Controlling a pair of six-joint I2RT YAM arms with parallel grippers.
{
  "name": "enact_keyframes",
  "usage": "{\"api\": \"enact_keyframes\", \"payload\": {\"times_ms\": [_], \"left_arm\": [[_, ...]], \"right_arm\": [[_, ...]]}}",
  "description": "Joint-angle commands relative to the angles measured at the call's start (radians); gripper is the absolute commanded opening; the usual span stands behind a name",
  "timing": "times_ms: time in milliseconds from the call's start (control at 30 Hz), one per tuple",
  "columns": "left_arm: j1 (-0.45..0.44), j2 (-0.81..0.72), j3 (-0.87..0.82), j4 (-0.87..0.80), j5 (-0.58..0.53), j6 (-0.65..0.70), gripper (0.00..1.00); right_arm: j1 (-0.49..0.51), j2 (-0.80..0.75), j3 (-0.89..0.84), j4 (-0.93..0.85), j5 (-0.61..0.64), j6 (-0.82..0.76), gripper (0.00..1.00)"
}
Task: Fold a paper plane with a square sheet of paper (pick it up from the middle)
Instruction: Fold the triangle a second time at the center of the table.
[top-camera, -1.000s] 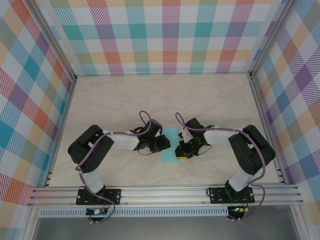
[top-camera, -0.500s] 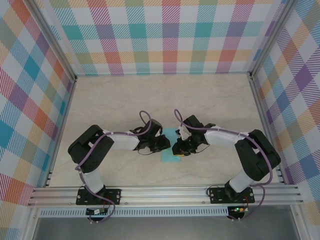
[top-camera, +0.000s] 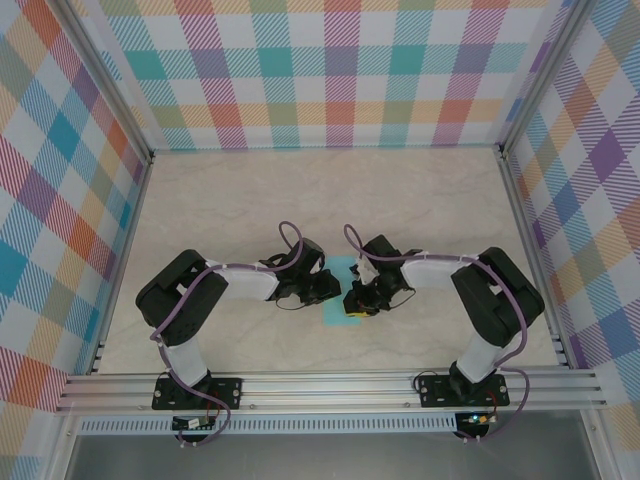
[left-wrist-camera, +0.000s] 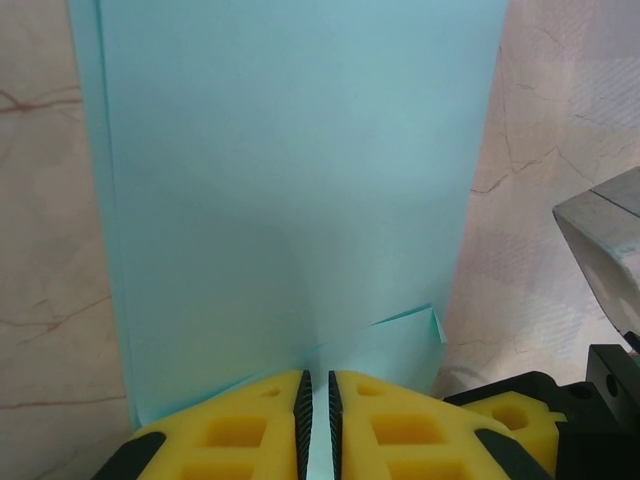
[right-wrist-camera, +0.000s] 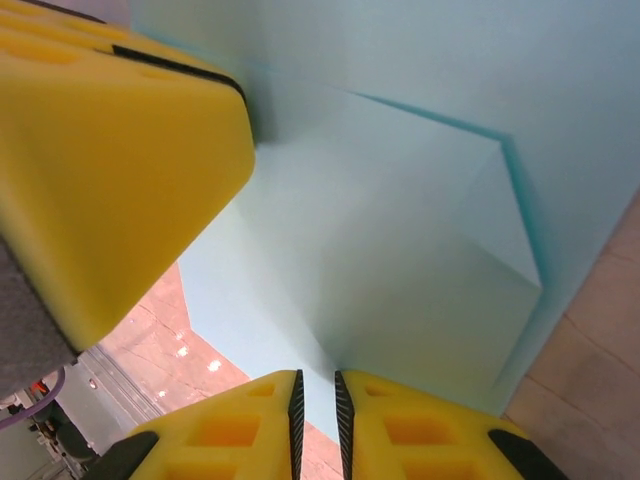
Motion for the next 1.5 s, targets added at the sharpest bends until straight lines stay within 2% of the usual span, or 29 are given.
{"api": "enact_keyframes", "payload": {"times_ms": [0, 133, 367, 533, 900, 1033, 1133, 1233, 1467], "left_arm": [[-0.022, 0.036, -0.009, -0.079, -0.034, 0.024, 0.16], [-0.022, 0.037, -0.01, -0.075, -0.036, 0.023, 0.16], [-0.023, 0.04, -0.01, -0.074, -0.036, 0.025, 0.16], [-0.023, 0.04, -0.011, -0.074, -0.037, 0.025, 0.16], [-0.023, 0.036, -0.02, -0.068, -0.039, 0.024, 0.15], [-0.022, 0.036, -0.021, -0.065, -0.037, 0.024, 0.15], [-0.023, 0.038, -0.017, -0.063, -0.035, 0.023, 0.15], [-0.022, 0.04, -0.009, -0.069, -0.03, 0.026, 0.15], [-0.023, 0.041, 0.005, -0.083, -0.035, 0.034, 0.15]], "right_arm": [[0.001, -0.037, -0.048, -0.068, 0.025, 0.008, 0.21], [0.001, -0.072, -0.087, -0.039, -0.021, 0.022, 0.21], [0.0, -0.053, -0.164, -0.012, 0.008, 0.066, 0.2], [-0.011, -0.105, -0.211, 0.036, -0.023, 0.115, 0.21], [-0.021, -0.173, -0.295, 0.055, 0.01, 0.146, 0.2], [-0.022, -0.246, -0.267, 0.018, 0.023, 0.145, 0.19], [-0.022, -0.32, -0.226, -0.01, 0.107, 0.174, 0.19], [-0.021, -0.354, -0.195, 0.043, 0.076, 0.197, 0.19], [-0.021, -0.234, -0.103, 0.096, -0.03, 0.175, 0.21]]}}
